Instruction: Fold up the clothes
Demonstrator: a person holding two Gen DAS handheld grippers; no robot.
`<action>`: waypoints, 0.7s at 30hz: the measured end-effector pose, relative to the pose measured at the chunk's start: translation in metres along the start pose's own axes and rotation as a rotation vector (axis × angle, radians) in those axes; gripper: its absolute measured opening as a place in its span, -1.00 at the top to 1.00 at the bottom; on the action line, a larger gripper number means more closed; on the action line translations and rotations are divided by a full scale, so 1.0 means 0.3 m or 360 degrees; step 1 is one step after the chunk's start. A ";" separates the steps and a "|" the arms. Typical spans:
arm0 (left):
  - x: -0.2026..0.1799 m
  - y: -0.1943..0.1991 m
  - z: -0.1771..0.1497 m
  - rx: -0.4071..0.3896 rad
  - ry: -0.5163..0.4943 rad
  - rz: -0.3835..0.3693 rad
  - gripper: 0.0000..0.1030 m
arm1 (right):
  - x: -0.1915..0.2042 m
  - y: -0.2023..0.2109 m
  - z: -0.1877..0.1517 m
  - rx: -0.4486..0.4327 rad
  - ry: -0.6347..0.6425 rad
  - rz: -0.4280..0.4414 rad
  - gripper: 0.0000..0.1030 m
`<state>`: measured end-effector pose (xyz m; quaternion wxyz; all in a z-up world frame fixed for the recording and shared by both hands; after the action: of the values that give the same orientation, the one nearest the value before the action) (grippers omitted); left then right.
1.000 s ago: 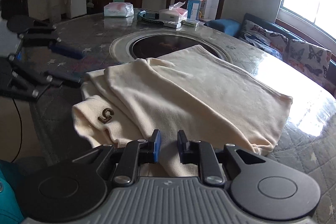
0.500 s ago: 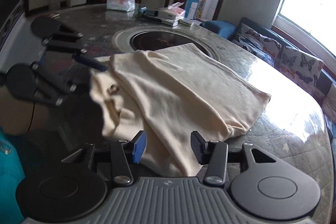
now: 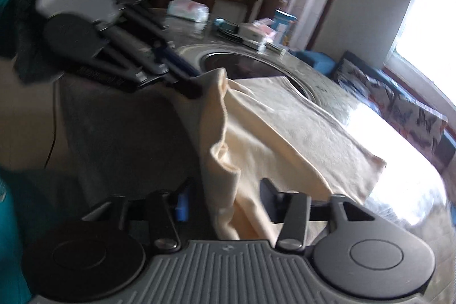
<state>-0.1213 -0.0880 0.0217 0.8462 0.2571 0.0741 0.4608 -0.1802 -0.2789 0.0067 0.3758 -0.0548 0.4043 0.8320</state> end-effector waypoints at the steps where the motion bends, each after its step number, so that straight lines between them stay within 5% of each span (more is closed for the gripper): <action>1: -0.003 0.004 -0.008 0.0000 -0.0020 0.0011 0.68 | -0.017 -0.007 0.002 0.0003 -0.0057 0.0011 0.52; 4: -0.008 0.022 -0.033 0.0001 -0.0061 0.0027 0.56 | -0.064 -0.009 0.007 -0.0015 -0.0202 0.0056 0.74; 7: -0.017 0.045 -0.073 -0.0006 -0.0117 0.0067 0.38 | -0.108 0.007 0.011 -0.0056 -0.0312 0.0083 0.77; 14: -0.026 0.036 -0.139 0.0022 -0.0266 0.0173 0.36 | -0.142 0.031 0.010 -0.0087 -0.0396 0.0080 0.80; 16: -0.033 0.032 -0.146 0.0027 -0.0295 0.0185 0.42 | -0.137 0.033 0.009 -0.0094 -0.0401 0.0066 0.81; 18: -0.031 0.036 -0.140 0.0025 -0.0272 0.0178 0.78 | -0.131 0.041 0.008 -0.0114 -0.0402 0.0041 0.83; 21: -0.027 0.061 -0.121 -0.0007 -0.0216 0.0158 0.86 | -0.127 0.061 0.012 -0.0146 -0.0405 0.0009 0.84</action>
<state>-0.1526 -0.0733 -0.0013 0.8260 0.2892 0.0026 0.4839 -0.1646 -0.3056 0.0356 0.4188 0.0352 0.3151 0.8509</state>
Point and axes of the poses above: each gripper's, at about its wrist camera, not at the fingertips, and y roughly against the way its jaws point, x to its left, z to its top, the point moved 1 cm from there along -y, roughly the way its jaws point, and after that the axes turned 11 degrees about y, right-handed, at the moved point
